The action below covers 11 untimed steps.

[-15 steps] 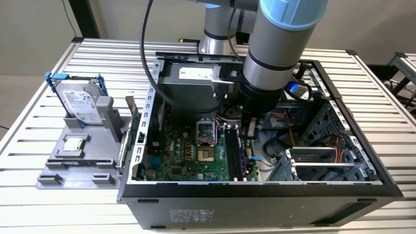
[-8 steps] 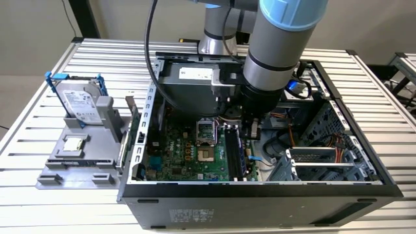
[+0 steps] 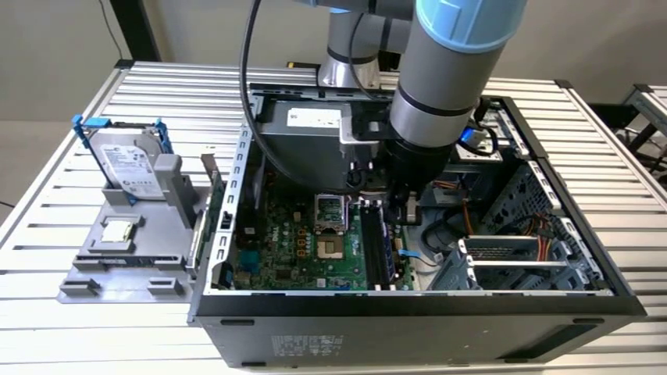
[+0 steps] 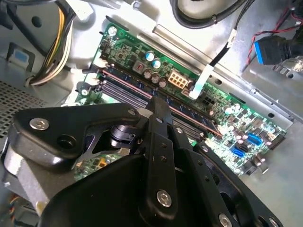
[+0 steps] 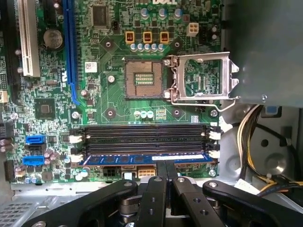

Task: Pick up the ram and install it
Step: 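Press down the ram until it locks into place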

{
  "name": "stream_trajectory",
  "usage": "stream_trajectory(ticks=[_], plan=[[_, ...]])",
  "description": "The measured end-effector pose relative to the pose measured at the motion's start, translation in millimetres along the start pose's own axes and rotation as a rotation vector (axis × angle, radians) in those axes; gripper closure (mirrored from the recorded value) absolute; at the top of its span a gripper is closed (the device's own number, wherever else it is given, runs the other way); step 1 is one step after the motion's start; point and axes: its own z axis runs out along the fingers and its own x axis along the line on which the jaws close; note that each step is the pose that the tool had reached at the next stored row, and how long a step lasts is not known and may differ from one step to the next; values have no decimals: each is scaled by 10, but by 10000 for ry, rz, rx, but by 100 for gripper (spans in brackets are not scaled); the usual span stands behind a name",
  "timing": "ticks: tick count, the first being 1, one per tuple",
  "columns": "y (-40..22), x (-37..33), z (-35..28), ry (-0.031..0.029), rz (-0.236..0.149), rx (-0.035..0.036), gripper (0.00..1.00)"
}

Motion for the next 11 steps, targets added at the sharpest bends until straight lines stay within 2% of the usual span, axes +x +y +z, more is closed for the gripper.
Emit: stream_trajectory(ticks=[7, 11], plan=[[0, 26, 16, 1, -75, -6, 100], [-2, 66, 42, -1, -74, -5, 100]])
